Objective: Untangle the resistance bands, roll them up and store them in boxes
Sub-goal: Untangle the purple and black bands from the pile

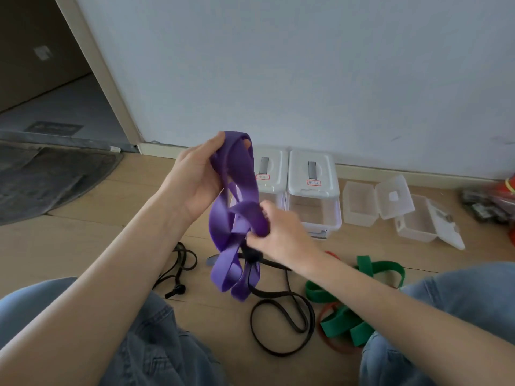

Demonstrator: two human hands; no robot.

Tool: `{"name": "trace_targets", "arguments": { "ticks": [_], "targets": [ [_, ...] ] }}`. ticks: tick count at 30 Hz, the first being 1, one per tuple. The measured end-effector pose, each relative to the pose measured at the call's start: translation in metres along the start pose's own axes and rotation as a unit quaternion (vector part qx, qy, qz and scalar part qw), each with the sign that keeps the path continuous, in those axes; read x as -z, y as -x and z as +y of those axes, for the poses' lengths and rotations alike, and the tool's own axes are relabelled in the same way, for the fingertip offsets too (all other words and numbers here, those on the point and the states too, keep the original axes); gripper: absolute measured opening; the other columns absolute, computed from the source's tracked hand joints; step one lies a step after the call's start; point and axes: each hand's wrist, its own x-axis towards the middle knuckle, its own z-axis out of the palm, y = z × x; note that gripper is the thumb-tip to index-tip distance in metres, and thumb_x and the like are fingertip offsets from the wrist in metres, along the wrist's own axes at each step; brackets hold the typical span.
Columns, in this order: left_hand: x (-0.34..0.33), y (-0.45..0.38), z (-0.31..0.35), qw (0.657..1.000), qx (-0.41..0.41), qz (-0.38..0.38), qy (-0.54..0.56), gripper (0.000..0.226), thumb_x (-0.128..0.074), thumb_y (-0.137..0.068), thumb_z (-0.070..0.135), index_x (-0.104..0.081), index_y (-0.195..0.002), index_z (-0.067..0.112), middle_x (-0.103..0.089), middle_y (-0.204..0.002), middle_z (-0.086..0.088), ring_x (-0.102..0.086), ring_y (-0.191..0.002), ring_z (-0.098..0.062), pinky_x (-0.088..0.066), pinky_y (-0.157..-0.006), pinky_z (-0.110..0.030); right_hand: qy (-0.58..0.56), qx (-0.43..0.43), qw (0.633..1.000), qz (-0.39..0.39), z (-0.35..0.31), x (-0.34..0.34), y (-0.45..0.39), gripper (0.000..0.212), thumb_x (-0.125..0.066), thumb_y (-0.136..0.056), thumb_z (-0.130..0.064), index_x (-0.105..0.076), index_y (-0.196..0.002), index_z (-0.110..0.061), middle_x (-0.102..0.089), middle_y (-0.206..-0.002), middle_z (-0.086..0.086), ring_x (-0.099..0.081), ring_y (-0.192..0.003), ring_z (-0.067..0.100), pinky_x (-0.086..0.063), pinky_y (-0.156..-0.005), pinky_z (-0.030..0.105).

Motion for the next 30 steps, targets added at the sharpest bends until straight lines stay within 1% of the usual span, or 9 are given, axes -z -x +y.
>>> {"name": "trace_targets", "arguments": {
  "ticks": [4,7,12,17,20,22,23,27,30],
  "targets": [
    [0.015,-0.006,0.001,0.973,0.015,0.063,-0.221,0.018,-0.052,-0.094,0.015,-0.064,-0.094,0.002,-0.063,-0.084,-0.008,-0.061,-0.07,-0.016,-0.055,-0.067,-0.027,-0.038,-0.02,0.996,0.082,0.005,0.043,-0.016,0.011,-0.063,-0.08,-0.013,-0.057,-0.073,-0.018,-0.063,-0.067,0.0,-0.065,-0.067,0.014,-0.054,-0.066,0.027],
    [0.025,-0.006,-0.003,0.939,0.055,0.124,-0.317,0.024,-0.048,-0.096,0.019,-0.063,-0.101,0.001,-0.065,-0.087,-0.013,-0.065,-0.071,-0.022,-0.059,-0.069,-0.031,0.012,0.037,0.989,0.14,0.003,0.067,-0.022,0.03,-0.062,-0.082,-0.017,-0.047,-0.056,-0.023,-0.048,-0.048,-0.008,-0.05,-0.047,0.0,-0.037,-0.049,0.012],
    [0.02,0.006,-0.012,0.92,0.193,-0.069,-0.333,0.053,-0.055,-0.078,0.055,-0.065,-0.104,0.011,-0.072,-0.099,-0.008,-0.07,-0.087,-0.019,-0.052,-0.075,-0.031,0.001,0.054,0.989,0.137,-0.001,0.067,-0.02,0.036,-0.062,-0.084,-0.024,-0.042,-0.054,-0.023,-0.04,-0.046,-0.01,-0.041,-0.043,0.004,-0.032,-0.046,0.015],
    [0.02,0.002,-0.036,0.877,0.174,-0.055,-0.444,0.005,-0.061,-0.087,0.017,-0.064,-0.089,0.014,-0.064,-0.065,0.002,-0.059,-0.053,-0.008,-0.045,-0.05,-0.019,-0.012,-0.012,0.975,0.22,0.006,0.088,-0.026,0.036,-0.06,-0.083,-0.027,-0.044,-0.052,-0.019,-0.044,-0.042,-0.007,-0.044,-0.041,0.005,-0.034,-0.042,0.019],
    [0.036,-0.008,-0.032,0.756,0.115,0.006,-0.645,0.022,-0.053,-0.088,0.016,-0.06,-0.109,0.014,-0.063,-0.078,-0.003,-0.056,-0.068,-0.014,-0.044,-0.062,-0.024,-0.09,-0.107,0.948,0.285,0.016,0.105,-0.028,0.042,-0.053,-0.084,-0.034,-0.048,-0.06,0.0,-0.042,-0.05,0.009,-0.041,-0.038,0.011,-0.033,-0.039,0.019],
    [0.045,-0.008,-0.037,0.606,0.139,-0.032,-0.783,0.051,-0.056,-0.088,0.024,-0.042,-0.136,0.014,-0.058,-0.123,-0.011,-0.054,-0.111,-0.024,-0.042,-0.094,-0.032,-0.123,-0.078,0.955,0.259,0.012,0.102,-0.027,0.044,-0.049,-0.082,-0.04,-0.045,-0.061,-0.001,-0.04,-0.05,0.007,-0.042,-0.042,0.016,-0.035,-0.046,0.023],
    [0.045,-0.006,-0.04,0.574,0.138,-0.069,-0.804,0.065,-0.06,-0.086,0.029,-0.031,-0.143,0.019,-0.044,-0.141,-0.009,-0.041,-0.128,-0.027,-0.034,-0.105,-0.037,-0.145,-0.051,0.962,0.226,0.006,0.098,-0.026,0.041,-0.047,-0.081,-0.041,-0.043,-0.059,-0.007,-0.04,-0.047,0.003,-0.043,-0.042,0.018,-0.036,-0.049,0.028],
    [0.024,0.001,-0.057,0.769,0.093,-0.226,-0.59,0.082,-0.075,-0.075,0.038,-0.026,-0.141,0.042,-0.031,-0.149,0.012,-0.031,-0.134,-0.009,-0.027,-0.104,-0.028,-0.257,0.02,0.957,0.129,-0.016,0.087,-0.023,0.029,-0.044,-0.084,-0.032,-0.043,-0.058,-0.018,-0.044,-0.041,-0.005,-0.056,-0.046,0.021,-0.043,-0.054,0.032],
    [0.017,0.003,-0.082,0.793,0.092,-0.263,-0.542,0.058,-0.075,-0.075,0.035,-0.049,-0.126,0.028,-0.055,-0.128,0.011,-0.052,-0.114,-0.003,-0.043,-0.093,-0.019,-0.359,0.015,0.926,0.116,-0.02,0.095,-0.022,0.03,-0.042,-0.093,-0.025,-0.048,-0.065,-0.013,-0.053,-0.05,-0.001,-0.063,-0.059,0.023,-0.05,-0.058,0.032]
  ]
}}
